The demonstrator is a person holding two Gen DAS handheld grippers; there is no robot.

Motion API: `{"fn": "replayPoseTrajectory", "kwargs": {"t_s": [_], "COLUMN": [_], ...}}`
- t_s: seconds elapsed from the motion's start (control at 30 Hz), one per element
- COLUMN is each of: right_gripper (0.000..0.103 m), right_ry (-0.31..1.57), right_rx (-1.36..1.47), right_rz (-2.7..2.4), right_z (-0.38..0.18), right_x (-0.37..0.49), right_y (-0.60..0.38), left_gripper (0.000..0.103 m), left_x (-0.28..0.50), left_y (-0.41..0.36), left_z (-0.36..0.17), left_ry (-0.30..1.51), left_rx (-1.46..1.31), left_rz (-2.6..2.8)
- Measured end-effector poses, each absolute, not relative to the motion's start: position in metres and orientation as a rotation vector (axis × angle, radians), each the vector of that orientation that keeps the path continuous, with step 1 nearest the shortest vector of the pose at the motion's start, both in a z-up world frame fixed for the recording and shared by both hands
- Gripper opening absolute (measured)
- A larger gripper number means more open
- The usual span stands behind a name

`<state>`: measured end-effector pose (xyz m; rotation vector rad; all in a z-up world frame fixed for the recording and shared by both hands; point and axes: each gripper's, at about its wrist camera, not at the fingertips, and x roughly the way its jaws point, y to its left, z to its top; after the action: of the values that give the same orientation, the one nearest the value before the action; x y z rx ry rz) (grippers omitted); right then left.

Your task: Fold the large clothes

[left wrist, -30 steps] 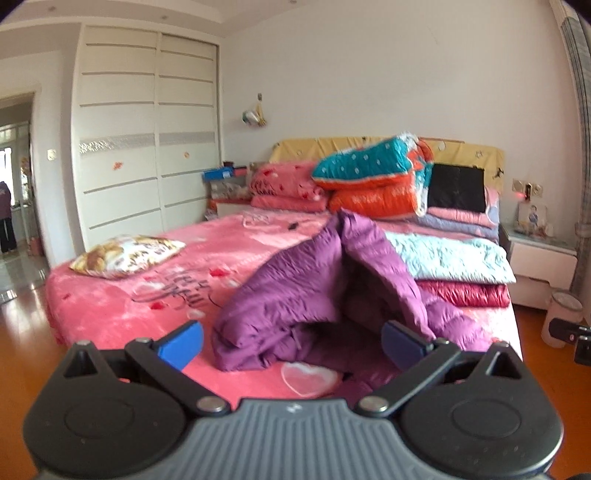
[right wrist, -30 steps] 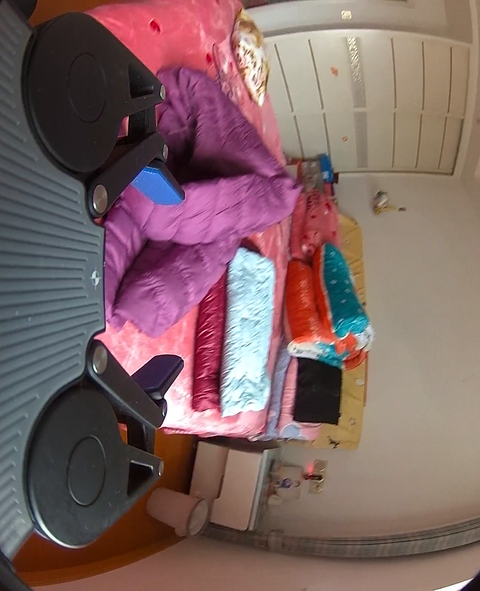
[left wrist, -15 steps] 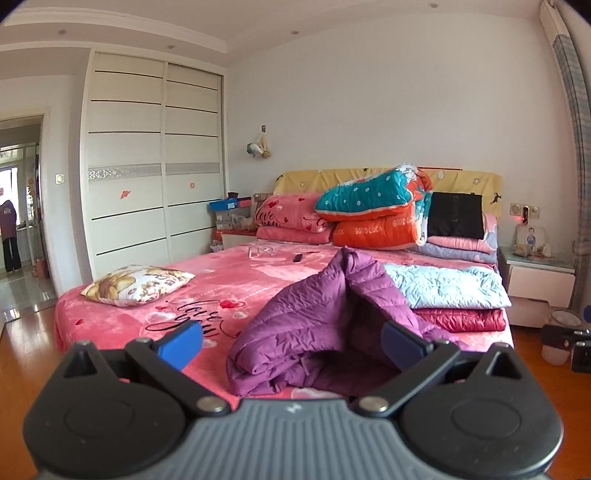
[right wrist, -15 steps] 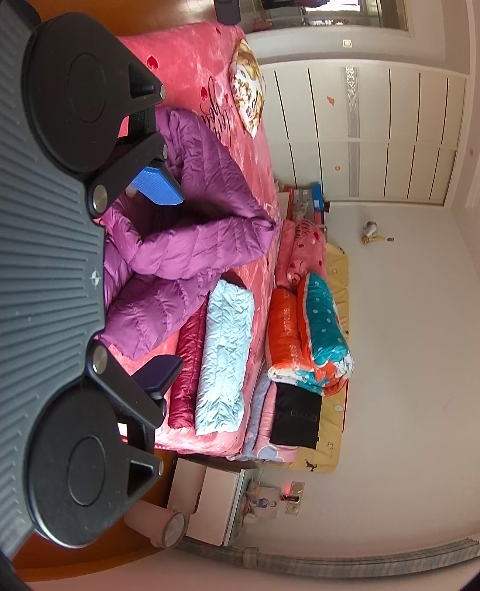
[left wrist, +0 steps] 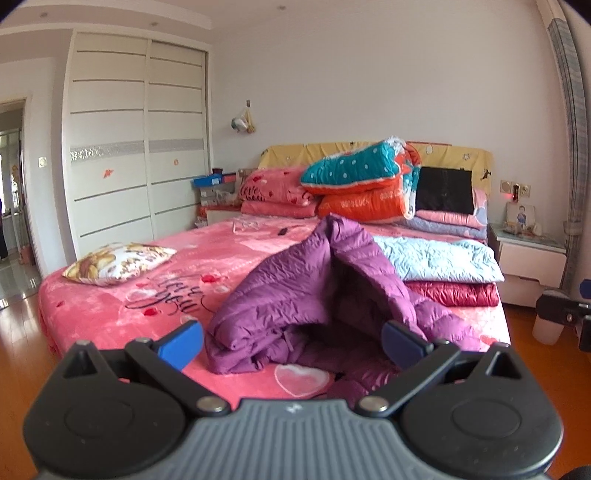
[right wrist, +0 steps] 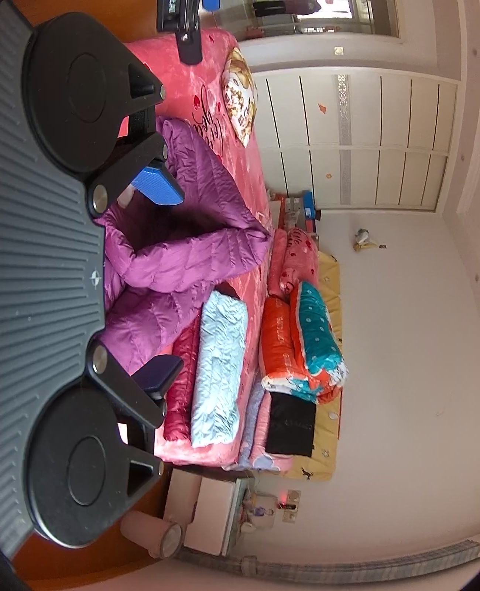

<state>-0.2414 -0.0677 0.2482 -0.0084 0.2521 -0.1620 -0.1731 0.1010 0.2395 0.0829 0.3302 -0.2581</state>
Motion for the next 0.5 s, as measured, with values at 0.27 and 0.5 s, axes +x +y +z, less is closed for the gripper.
{"fn": "replayPoseTrajectory", "kwargs": {"t_s": [0.27, 0.5], "right_gripper": [0.103, 0.103], "right_ry": [0.308, 0.364], "right_rx": [-0.013, 0.004], "right_rz": [-0.133, -0.134], "right_z": [0.226, 0.206], "right_x": [-0.218, -0.184], "right_y": [-0.074, -0.083], "left_gripper": [0.103, 0.103], "left_x": [-0.148, -0.124], "left_y": [0.095, 0.108], "left_z": [0.215, 0.194], "left_ry": [0.384, 0.447], "left_rx": [0.059, 0.011], "left_rz": [-0.283, -0.261]}}
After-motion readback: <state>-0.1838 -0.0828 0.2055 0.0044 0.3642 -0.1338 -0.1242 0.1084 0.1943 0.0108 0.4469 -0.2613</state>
